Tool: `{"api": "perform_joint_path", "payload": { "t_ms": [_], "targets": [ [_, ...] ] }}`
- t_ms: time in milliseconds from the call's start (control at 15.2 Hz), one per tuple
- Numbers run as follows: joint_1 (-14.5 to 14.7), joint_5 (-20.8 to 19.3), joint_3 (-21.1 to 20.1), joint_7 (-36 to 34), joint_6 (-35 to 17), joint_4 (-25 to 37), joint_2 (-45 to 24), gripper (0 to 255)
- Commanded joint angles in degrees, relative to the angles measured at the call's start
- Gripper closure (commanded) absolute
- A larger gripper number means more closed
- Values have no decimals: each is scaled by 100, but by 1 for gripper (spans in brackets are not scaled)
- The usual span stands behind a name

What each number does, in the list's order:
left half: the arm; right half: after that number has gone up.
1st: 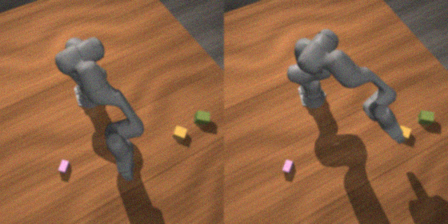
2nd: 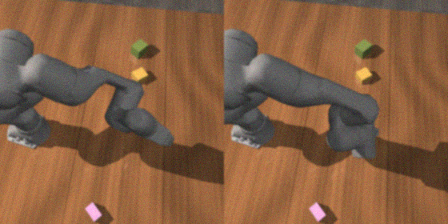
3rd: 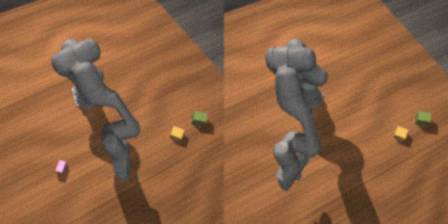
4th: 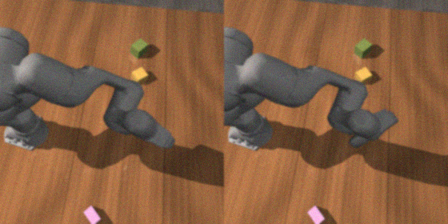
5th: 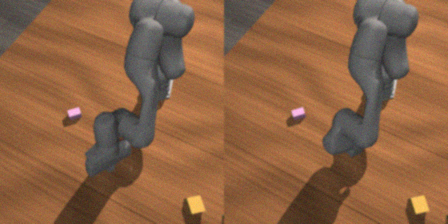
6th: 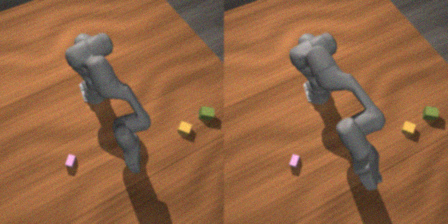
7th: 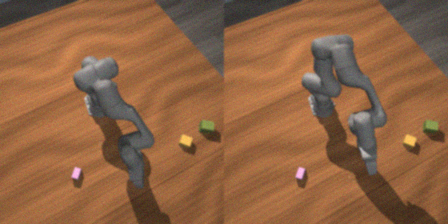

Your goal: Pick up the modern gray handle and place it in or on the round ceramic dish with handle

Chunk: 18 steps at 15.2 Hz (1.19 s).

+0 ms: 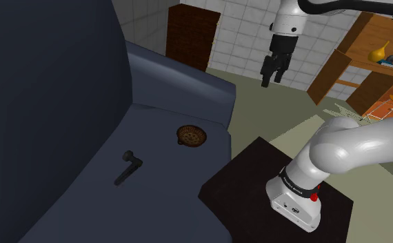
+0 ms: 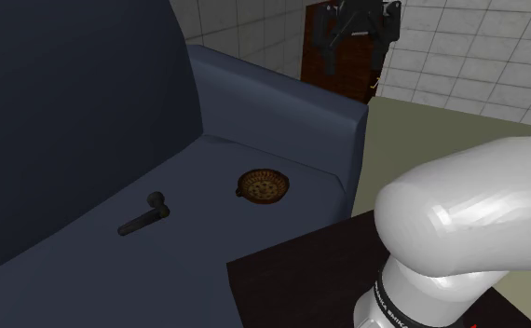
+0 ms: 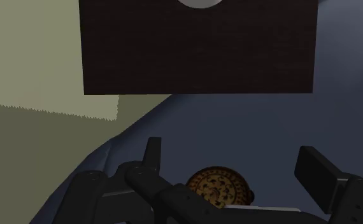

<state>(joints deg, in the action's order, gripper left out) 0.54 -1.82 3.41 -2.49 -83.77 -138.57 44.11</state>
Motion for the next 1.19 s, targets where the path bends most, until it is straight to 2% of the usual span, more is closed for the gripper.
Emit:
{"api": "perform_joint_path", "payload": {
  "t_ms": [0,594,1122],
  "targets": [
    [0,0,0,0,0,0,0,0],
    [378,502,-629,-596,-1675,-541,-954,0],
    [656,745,-1183,-1096,-3144,-474,-2311,0]
  ]
}}
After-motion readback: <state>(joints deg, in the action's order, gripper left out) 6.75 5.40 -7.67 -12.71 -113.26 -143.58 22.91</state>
